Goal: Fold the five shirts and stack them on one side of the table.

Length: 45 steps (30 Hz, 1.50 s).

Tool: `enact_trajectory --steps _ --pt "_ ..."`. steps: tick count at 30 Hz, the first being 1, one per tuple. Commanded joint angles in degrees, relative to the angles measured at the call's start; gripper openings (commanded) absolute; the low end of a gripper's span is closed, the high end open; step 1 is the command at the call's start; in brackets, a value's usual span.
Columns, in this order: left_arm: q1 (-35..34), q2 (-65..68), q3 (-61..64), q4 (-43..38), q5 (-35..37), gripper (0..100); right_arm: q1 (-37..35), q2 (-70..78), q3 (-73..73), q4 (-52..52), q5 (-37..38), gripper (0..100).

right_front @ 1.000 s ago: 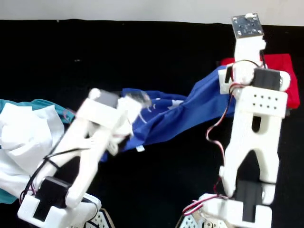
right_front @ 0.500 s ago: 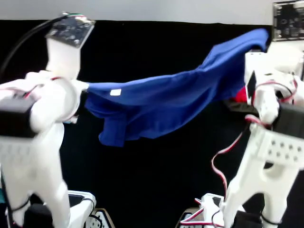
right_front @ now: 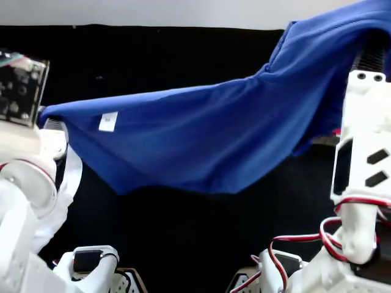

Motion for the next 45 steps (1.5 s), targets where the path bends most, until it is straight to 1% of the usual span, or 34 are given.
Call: enact_trajectory --steps 1,5,12,16,20,26,32,37,41,45 --pt "-0.66 -0.04 -1.19 -0.18 -0.97 1 0.84 -0.48 -2.59 -2.59 -0.18 0.6" --pt "-0.66 -0.13 -1.45 -0.18 -0.97 1 0.84 -0.84 -2.51 -4.62 -0.18 0.6" --pt "-0.75 -0.13 -11.03 0.0 -0.97 1 0.92 -6.37 -4.0 -4.26 -0.18 0.6" --pt "-1.89 -0.13 -12.79 -0.09 -0.97 1 0.92 -8.48 -3.91 -4.62 -0.18 0.6" --pt "-4.18 0.04 -12.35 -1.32 -0.88 1 0.92 -8.22 -3.56 -4.62 -0.18 0.6" --pt "-4.09 0.4 -12.0 -1.67 -0.79 1 0.84 -5.58 1.98 -4.62 -0.26 0.6" --pt "-4.26 0.04 -4.62 -1.76 -0.79 1 0.75 -4.53 7.6 -4.62 -0.26 0.6" --pt "-4.35 -0.48 -4.35 -1.85 -0.88 1 0.92 -5.05 7.08 -4.62 -0.18 0.6" --pt "-4.35 -3.82 -5.23 -1.85 -0.88 1 0.92 -7.34 5.05 -4.35 1.93 0.6" --pt "-4.35 -7.6 -6.11 -2.02 -0.97 1 0.84 -11.3 5.05 -4.44 2.2 0.6"
